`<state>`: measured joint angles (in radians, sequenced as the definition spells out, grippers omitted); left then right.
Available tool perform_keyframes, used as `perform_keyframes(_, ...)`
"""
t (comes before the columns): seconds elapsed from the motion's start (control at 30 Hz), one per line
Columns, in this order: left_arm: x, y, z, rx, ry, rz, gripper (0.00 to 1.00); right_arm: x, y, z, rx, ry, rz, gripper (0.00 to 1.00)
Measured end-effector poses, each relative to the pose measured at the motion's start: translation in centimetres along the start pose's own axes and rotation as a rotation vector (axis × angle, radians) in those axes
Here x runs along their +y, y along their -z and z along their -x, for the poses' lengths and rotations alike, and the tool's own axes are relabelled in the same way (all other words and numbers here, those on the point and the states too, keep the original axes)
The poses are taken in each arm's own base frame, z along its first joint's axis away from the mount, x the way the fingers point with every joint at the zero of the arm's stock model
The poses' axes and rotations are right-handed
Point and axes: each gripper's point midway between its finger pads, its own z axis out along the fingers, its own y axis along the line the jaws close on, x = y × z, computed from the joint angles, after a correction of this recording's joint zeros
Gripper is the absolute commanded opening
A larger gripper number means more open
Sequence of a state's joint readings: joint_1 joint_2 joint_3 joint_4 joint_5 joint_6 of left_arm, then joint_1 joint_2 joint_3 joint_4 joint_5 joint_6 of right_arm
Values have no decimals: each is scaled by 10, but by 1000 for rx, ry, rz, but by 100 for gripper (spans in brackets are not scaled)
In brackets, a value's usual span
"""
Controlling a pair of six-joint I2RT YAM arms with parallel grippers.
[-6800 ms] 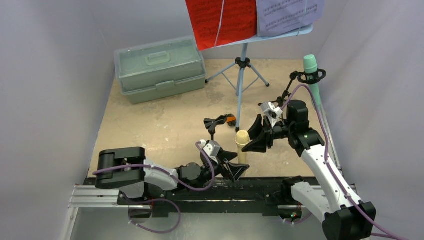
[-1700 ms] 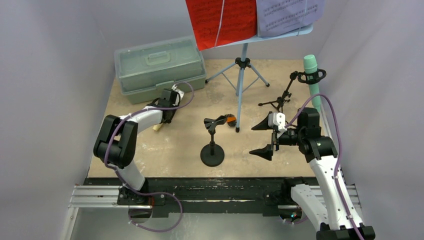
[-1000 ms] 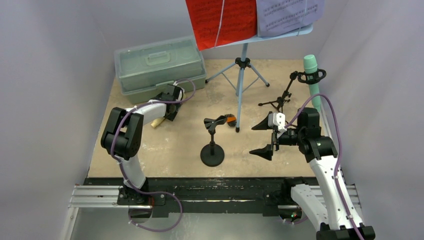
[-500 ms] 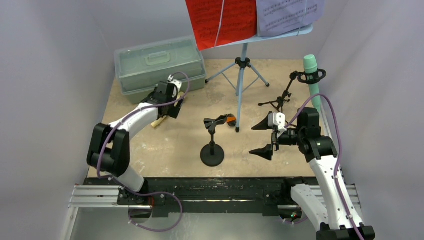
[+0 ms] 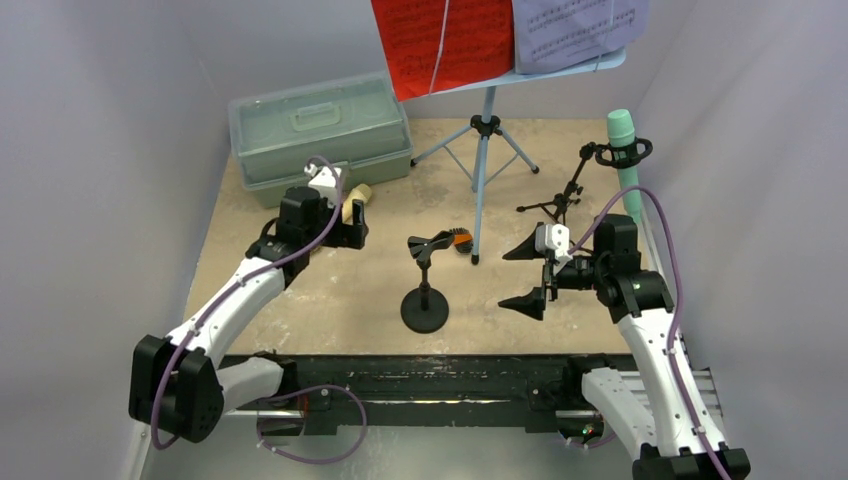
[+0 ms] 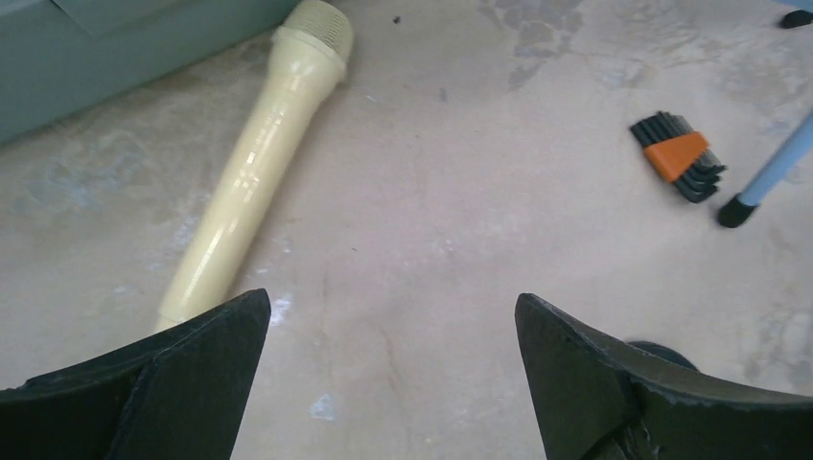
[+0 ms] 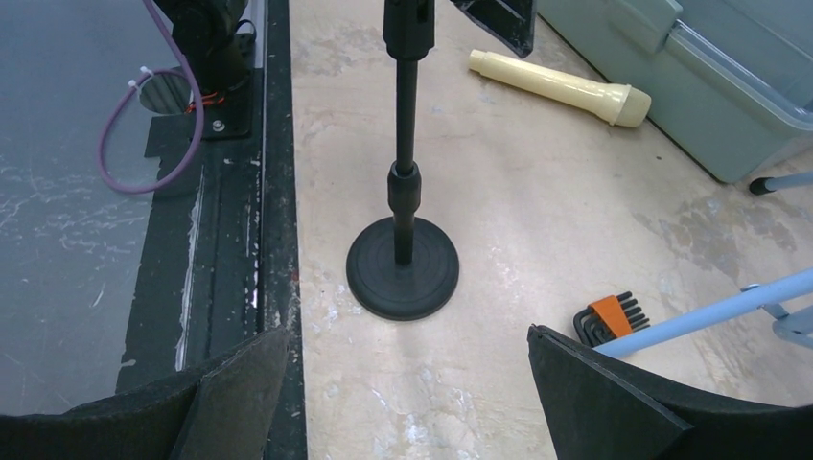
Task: Pack up the instrument practice props
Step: Place the microphone at the center of the board.
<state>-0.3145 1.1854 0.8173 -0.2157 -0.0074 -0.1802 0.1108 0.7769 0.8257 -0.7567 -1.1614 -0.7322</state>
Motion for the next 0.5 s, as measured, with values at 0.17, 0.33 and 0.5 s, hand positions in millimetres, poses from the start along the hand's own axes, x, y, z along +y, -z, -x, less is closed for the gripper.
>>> perform_keyframes(0.17,-19,12,-17,-18,120,-101,100,0,0,0,0,-1,0,99)
perform_keyframes(0.33,-31,23,-23,-42,198,-161,100,0,0,0,0,-2,1,99)
perform_keyframes(0.5,-38,33,-28,-61,248,-205,99,-1,-1,-1,2,-6,2,99)
